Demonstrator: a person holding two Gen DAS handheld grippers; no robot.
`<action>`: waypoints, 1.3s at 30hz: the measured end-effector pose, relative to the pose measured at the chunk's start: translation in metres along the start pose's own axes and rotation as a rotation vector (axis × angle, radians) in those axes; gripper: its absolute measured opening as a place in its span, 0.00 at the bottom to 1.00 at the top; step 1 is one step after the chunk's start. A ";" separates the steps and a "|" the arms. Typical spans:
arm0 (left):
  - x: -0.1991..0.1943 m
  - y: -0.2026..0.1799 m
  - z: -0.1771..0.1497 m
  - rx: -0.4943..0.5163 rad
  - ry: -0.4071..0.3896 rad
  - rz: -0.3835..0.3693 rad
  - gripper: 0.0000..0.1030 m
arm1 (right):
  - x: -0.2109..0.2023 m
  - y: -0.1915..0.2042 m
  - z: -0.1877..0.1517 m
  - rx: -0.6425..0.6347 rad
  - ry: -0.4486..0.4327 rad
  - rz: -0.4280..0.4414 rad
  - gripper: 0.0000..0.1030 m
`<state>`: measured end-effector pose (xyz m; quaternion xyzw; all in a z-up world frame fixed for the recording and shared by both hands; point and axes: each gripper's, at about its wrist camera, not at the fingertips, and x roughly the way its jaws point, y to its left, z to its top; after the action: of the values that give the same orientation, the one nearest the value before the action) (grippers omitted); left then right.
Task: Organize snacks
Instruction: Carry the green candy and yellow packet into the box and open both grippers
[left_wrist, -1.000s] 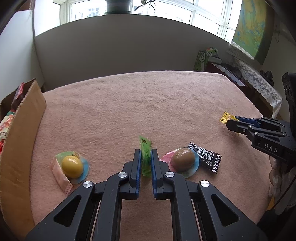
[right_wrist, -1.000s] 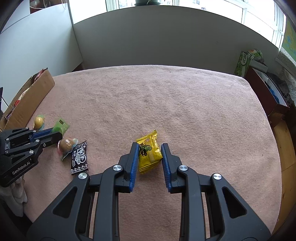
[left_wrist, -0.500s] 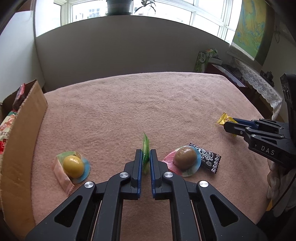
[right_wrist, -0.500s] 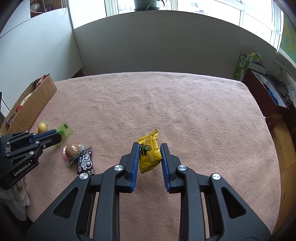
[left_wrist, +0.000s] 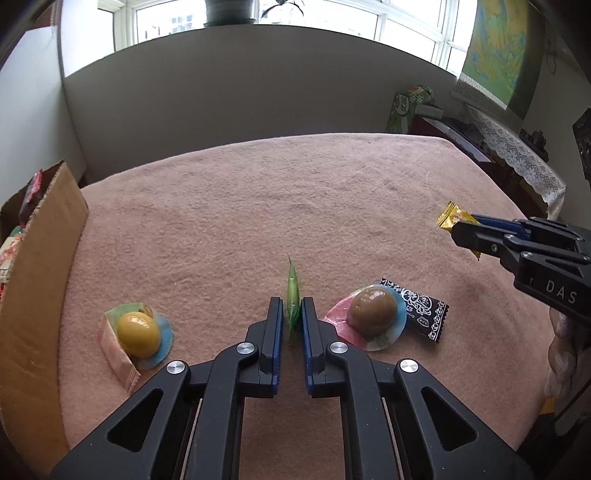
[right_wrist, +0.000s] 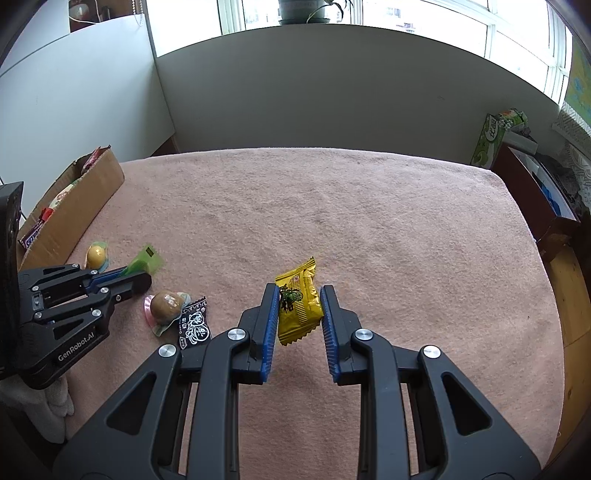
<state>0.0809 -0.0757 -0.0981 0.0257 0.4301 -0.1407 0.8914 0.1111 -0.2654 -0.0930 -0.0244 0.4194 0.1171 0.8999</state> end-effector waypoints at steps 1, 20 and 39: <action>0.000 0.001 0.001 -0.007 -0.004 0.006 0.06 | 0.000 -0.001 0.000 0.002 -0.002 0.000 0.23; -0.053 0.014 0.002 -0.040 -0.153 0.022 0.04 | -0.033 0.022 0.019 0.008 -0.096 0.072 0.23; -0.112 0.074 -0.018 -0.133 -0.273 0.106 0.04 | -0.035 0.150 0.055 -0.098 -0.136 0.244 0.23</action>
<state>0.0215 0.0239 -0.0284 -0.0301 0.3116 -0.0667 0.9474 0.0960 -0.1188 -0.0224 -0.0091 0.3509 0.2472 0.9032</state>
